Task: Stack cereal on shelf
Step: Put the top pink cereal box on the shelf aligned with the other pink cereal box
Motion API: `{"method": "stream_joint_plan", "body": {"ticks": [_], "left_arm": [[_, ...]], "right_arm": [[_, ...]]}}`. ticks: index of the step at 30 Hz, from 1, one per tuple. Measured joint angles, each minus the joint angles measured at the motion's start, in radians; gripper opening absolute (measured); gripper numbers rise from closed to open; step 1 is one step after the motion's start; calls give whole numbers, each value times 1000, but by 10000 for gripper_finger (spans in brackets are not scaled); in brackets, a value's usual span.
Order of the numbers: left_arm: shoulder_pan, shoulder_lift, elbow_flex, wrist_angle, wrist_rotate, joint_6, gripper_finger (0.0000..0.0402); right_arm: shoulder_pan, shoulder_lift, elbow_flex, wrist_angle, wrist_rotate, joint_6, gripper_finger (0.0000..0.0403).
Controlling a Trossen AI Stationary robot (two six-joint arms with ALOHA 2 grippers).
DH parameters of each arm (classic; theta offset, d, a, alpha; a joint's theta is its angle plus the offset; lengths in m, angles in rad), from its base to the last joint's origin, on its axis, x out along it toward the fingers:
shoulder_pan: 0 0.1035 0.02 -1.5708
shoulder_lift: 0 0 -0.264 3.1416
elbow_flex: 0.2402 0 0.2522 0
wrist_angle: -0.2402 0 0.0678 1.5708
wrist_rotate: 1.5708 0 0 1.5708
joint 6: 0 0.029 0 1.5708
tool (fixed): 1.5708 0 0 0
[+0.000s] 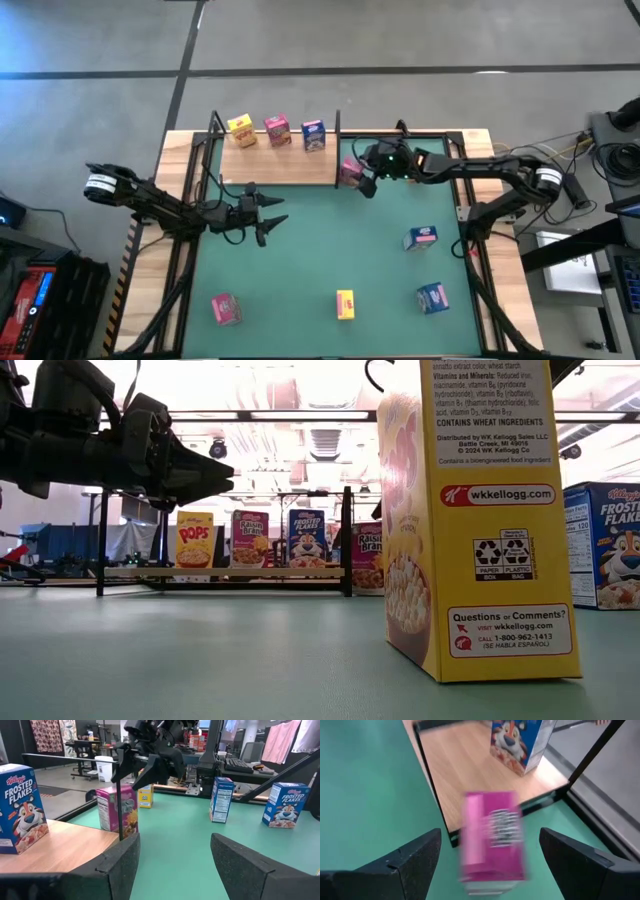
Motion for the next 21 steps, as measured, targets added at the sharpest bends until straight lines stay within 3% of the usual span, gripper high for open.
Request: {"method": "stream_joint_plan", "body": {"ticks": [21], "left_arm": [[0, 0, 0, -1, 3, 0, 227]], "right_arm": [[6, 21, 0, -2, 50, -22, 327]]}}
